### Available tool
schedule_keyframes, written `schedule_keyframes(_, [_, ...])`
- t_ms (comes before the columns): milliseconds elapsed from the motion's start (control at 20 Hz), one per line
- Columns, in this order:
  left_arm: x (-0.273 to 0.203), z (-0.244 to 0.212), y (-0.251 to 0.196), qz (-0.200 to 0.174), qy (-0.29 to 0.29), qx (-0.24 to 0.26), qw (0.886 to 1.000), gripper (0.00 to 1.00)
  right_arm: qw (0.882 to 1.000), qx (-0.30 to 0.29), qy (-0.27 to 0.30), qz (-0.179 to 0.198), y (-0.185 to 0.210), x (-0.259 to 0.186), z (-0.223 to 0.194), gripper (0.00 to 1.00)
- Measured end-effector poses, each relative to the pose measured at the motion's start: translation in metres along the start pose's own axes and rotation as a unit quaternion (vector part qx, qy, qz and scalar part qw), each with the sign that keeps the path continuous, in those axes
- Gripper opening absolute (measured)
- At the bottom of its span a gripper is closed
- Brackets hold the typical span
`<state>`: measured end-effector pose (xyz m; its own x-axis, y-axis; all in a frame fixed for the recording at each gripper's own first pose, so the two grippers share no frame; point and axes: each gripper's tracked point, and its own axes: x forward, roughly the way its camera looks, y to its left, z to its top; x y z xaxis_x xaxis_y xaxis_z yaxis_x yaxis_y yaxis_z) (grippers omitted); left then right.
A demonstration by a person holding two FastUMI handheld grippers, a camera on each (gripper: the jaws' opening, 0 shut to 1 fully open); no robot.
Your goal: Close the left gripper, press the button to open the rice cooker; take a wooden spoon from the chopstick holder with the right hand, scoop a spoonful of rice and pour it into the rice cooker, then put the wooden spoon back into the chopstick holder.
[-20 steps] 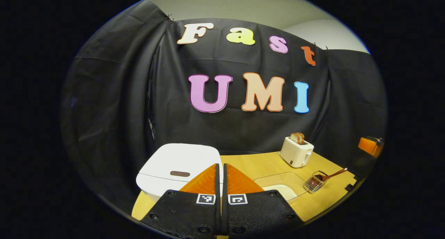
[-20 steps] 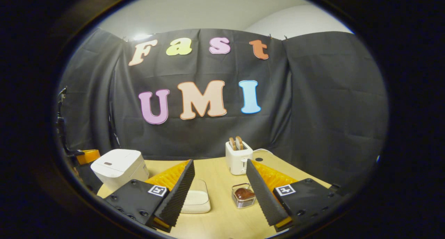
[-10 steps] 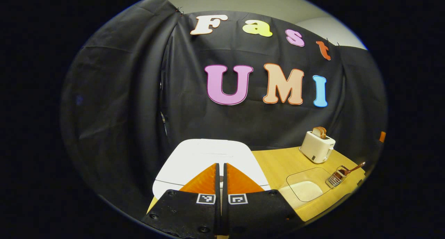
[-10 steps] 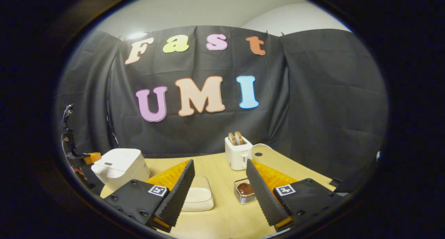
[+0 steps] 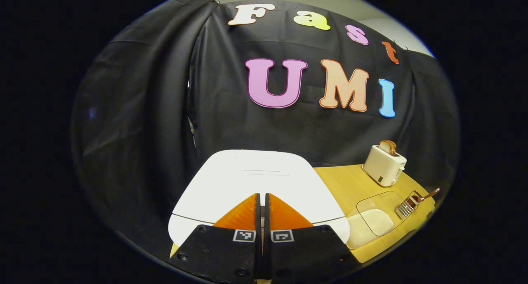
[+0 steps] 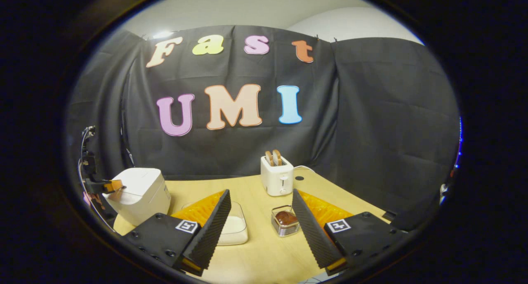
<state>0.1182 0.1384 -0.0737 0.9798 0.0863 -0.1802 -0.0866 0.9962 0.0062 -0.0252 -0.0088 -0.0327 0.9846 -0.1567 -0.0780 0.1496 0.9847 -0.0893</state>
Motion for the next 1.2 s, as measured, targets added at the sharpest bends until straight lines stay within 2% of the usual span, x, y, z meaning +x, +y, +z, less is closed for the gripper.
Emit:
schedule_keyframes(350, [0.000, 0.012, -0.001, -0.002, -0.017, 0.003, 1.000, 0.00, 1.000, -0.001, 0.010, -0.008, -0.001, -0.006, -0.010, 0.96])
schedule_keyframes(650, [0.002, 0.073, -0.001, -0.005, -0.071, -0.025, 0.997, 0.00, 1.000, 0.006, 0.008, -0.014, -0.007, -0.004, -0.009, 0.94])
schedule_keyframes(850, [0.010, 0.128, 0.001, 0.006, -0.140, 0.017, 0.990, 0.00, 0.999, 0.026, 0.021, -0.020, -0.018, 0.001, -0.021, 0.94])
schedule_keyframes(950, [0.014, 0.151, -0.002, 0.004, -0.164, 0.014, 0.986, 0.00, 0.999, 0.032, 0.026, -0.030, -0.032, 0.006, -0.028, 0.94])
schedule_keyframes(1200, [0.008, 0.183, -0.011, -0.002, -0.195, 0.033, 0.980, 0.00, 0.997, 0.055, 0.041, -0.042, -0.052, 0.017, -0.046, 0.95])
